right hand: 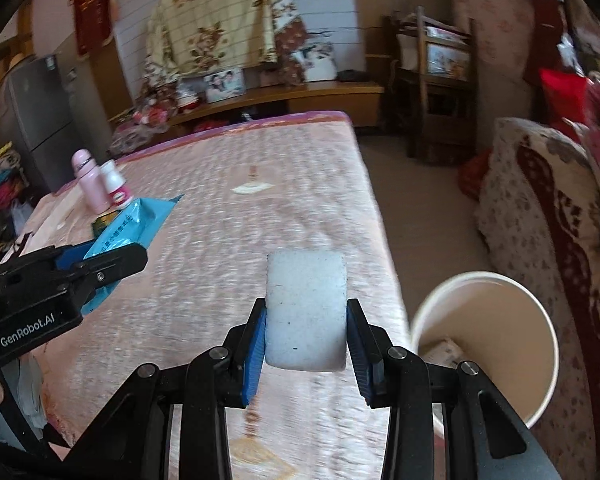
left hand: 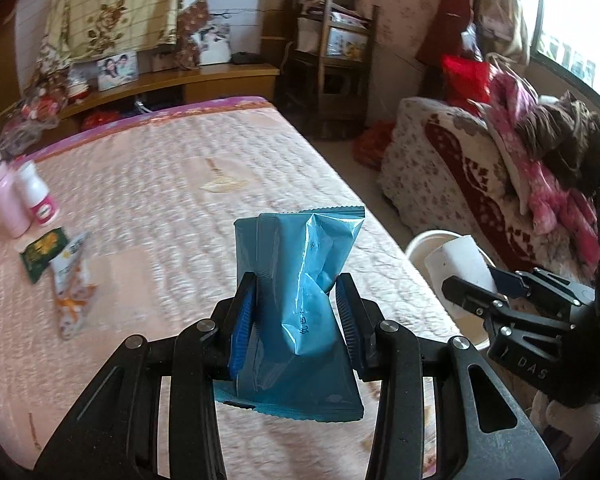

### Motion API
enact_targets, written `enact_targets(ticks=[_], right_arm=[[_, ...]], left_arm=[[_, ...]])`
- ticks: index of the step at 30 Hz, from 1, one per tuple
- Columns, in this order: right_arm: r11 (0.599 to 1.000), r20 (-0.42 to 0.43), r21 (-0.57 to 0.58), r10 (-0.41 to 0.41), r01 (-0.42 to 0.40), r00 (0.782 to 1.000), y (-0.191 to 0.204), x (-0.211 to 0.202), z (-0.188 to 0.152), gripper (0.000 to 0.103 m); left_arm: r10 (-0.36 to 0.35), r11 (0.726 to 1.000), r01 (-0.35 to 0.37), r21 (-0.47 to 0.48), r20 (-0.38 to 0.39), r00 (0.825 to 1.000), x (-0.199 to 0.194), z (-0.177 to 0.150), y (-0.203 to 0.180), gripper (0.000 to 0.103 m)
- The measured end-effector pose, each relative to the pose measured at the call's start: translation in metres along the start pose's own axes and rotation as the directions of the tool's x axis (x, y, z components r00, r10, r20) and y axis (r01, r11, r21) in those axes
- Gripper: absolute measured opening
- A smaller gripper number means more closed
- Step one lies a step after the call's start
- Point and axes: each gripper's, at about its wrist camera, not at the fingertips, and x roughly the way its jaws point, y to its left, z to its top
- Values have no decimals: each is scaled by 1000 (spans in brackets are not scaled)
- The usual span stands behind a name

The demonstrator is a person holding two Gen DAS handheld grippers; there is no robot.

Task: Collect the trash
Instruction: 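Carry the blue wrapper and sponge over the white bucket with both tools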

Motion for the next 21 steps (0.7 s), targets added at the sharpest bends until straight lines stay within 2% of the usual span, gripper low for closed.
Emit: enact_targets(ticks=[9,21], right_arm=[[990,-4,100,-98,98,995,-71,-18,-13,36],[961,-50,202,-184,191,982,-143,-19,-30,36]], left_arm=[[-61,995,63,74,-35,998,34,10,-62,38],[-89,981,102,162,-84,992,83,18,-131,38]])
